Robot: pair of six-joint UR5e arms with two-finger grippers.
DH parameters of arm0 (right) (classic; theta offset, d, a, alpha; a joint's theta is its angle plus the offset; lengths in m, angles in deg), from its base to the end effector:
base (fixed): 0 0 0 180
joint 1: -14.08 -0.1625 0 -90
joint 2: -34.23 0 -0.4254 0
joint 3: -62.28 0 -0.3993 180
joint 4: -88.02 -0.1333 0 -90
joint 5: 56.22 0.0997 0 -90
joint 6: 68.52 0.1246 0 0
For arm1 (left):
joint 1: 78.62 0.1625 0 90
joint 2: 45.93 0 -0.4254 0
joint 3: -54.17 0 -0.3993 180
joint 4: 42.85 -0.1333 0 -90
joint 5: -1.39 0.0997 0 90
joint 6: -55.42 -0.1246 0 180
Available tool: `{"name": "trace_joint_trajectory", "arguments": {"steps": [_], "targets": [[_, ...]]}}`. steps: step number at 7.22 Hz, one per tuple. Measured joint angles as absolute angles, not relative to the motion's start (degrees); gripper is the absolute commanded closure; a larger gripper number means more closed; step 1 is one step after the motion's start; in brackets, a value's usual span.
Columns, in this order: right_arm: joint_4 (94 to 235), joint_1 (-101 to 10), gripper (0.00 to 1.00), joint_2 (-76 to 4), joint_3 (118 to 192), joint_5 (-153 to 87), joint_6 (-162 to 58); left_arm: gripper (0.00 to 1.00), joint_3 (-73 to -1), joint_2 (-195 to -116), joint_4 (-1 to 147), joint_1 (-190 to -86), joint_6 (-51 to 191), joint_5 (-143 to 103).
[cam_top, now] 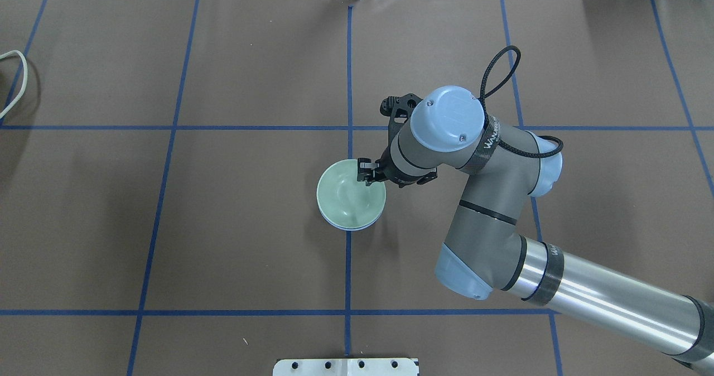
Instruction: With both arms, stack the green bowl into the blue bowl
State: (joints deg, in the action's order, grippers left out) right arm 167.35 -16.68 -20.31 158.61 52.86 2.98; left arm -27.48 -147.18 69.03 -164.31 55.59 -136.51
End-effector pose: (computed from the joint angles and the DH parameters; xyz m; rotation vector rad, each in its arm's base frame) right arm -0.5530 -0.4369 0.2356 0.0967 -0.9524 0.0450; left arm 0.0049 -0.6087 0.5936 0.3749 0.8390 0.2478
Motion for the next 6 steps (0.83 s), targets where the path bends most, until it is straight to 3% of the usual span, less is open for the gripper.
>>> {"name": "trace_joint_trajectory", "arguments": {"steps": [3, 6], "targets": [[167.4, -21.1, 0.0, -20.6, 159.2, 54.7, -1.1, 0.03, -27.6, -147.2, 69.1, -164.4, 55.5, -136.6], [167.9, -33.8, 0.0, -24.1, 159.1, 62.3, -9.7, 0.03, -27.7, -146.5, 69.1, -164.7, 55.1, -136.9]]}}
